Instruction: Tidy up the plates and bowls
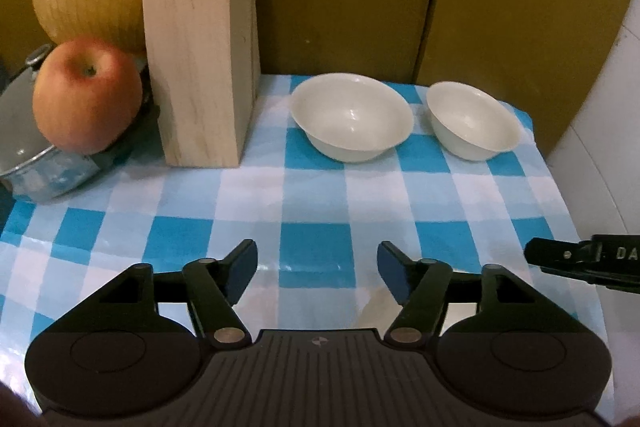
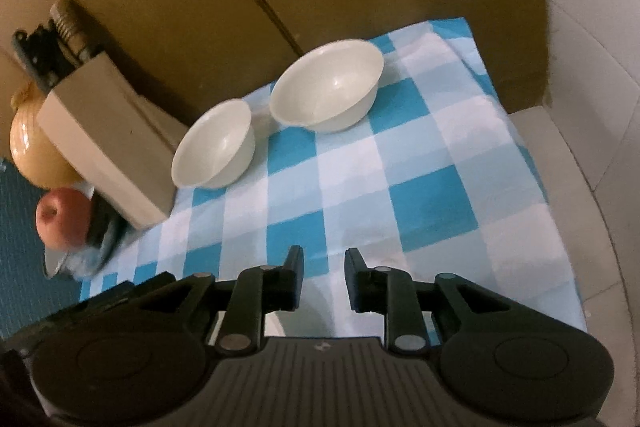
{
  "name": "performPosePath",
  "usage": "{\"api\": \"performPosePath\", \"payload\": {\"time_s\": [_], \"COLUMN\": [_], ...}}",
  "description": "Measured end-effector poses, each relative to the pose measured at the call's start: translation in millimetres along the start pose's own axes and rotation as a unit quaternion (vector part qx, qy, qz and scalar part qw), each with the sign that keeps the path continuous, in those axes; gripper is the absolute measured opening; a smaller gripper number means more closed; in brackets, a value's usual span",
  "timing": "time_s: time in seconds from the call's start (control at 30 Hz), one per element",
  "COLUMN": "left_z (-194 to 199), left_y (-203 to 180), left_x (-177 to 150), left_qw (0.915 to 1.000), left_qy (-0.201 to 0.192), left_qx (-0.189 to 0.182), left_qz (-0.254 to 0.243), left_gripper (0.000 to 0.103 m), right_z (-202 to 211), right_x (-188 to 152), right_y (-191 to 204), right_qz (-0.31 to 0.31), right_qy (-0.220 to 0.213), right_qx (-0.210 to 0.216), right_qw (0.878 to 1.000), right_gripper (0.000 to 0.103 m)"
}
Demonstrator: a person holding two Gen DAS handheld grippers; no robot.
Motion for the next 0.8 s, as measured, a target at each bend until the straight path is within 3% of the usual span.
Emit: {"api": "performPosePath", "payload": {"time_s": [0.37,0.8], "left_z": [-18,-56], "left_y": [3,-12], "left_x": [32,54], "left_qw": [0.999,0.9989], "left_qy": [-0.007,-0.013], "left_qx": [0.019,0.041], "left_qz": [0.04,0.02], "left_gripper": [0.075,0.075], "right_z": [-27,-87], "right_x": [25,52], "right_y": [23,38], "right_qz": [-0.003,-0.007], "right_qy": [-0.011,-0.004], "right_qx": [0.029,0.044], "right_qw": [1.0,0.999], "right_gripper": [0.019,0.019]}}
Point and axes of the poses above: each gripper's, at about its wrist camera, not at the fingertips, and z roughly against the way its jaws point, y to its left, x to its top, the point moved 6 cm from there along -z, roughly the way its jaws point, and after that the axes turned 15 degrees about x, right-handed, at the moved point
